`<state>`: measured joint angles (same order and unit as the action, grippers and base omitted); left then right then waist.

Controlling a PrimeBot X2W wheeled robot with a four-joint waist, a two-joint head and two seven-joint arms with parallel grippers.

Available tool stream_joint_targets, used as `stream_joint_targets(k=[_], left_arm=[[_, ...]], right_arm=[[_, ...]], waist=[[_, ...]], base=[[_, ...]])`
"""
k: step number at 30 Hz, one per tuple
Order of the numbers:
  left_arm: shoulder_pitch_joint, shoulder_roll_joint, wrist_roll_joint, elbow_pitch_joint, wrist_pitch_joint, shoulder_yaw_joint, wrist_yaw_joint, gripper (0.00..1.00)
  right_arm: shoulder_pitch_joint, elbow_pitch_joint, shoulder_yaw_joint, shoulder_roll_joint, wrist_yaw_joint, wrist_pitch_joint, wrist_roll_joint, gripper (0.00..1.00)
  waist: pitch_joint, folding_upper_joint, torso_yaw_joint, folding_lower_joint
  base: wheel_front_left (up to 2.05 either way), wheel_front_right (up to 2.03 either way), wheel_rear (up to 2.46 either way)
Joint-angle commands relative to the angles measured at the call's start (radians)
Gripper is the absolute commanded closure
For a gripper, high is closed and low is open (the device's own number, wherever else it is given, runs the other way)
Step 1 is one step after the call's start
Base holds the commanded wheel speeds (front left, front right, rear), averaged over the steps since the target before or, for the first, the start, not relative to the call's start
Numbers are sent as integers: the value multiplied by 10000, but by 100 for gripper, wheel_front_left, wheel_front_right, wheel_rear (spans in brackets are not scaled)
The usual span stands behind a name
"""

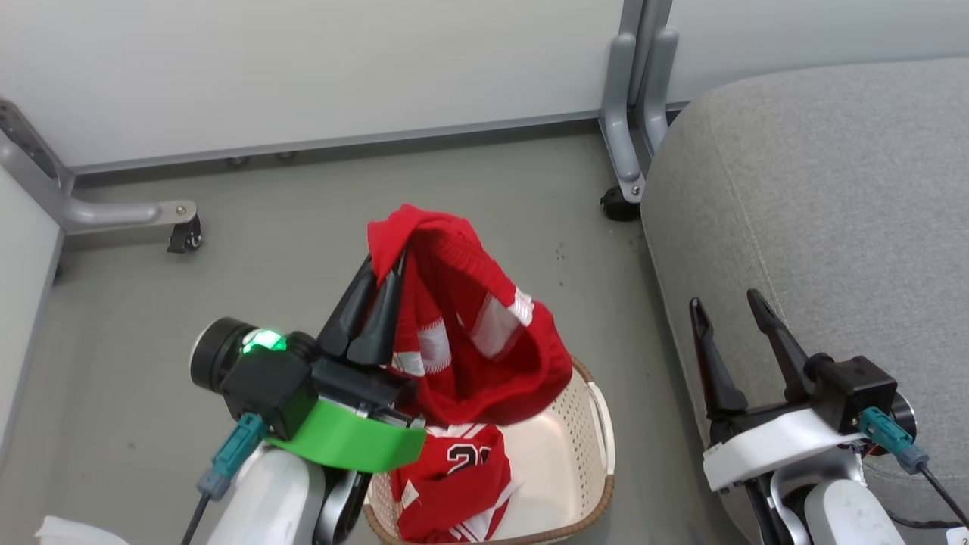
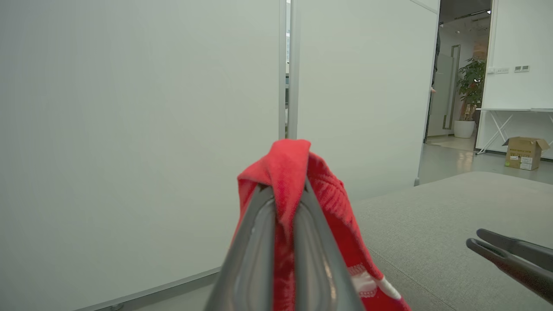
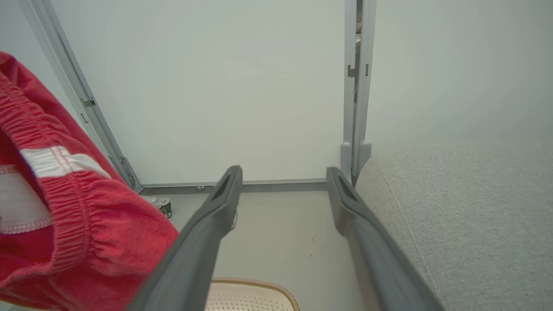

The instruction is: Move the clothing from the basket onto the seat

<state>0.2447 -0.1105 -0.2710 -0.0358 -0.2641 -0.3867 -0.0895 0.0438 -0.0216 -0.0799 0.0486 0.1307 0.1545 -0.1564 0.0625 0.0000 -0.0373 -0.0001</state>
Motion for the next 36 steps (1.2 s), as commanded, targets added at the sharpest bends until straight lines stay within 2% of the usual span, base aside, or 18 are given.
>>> stream_joint_targets(k=[1, 10, 24, 28, 36], left_arm=[[-234, 32, 69, -101, -5, 47, -70, 100], [-876, 164, 125, -289, -5, 135, -201, 100], [-854, 247, 178, -270, -5, 166, -326, 100], [-801, 271, 207, -352, -7, 151, -340, 100], [-632, 244, 297, -330, -7, -15, -385, 100]], right_arm=[[-207, 44, -41, 31, 1, -66, -32, 0], [-652, 214, -87, 33, 1, -300, -136, 0], [-624, 307, -205, 31, 1, -337, -181, 0], [-247, 438, -1058, 21, 2, -441, -305, 0], [1144, 276, -4126, 323, -1, -830, -1325, 0]], waist=[[-285, 0, -9, 1], [-607, 0, -82, 1], [-601, 0, -8, 1], [-555, 0, 4, 1], [-394, 0, 84, 1]], base=[[0, 0, 0], [0, 0, 0], [0, 0, 0], [0, 0, 0], [0, 0, 0]])
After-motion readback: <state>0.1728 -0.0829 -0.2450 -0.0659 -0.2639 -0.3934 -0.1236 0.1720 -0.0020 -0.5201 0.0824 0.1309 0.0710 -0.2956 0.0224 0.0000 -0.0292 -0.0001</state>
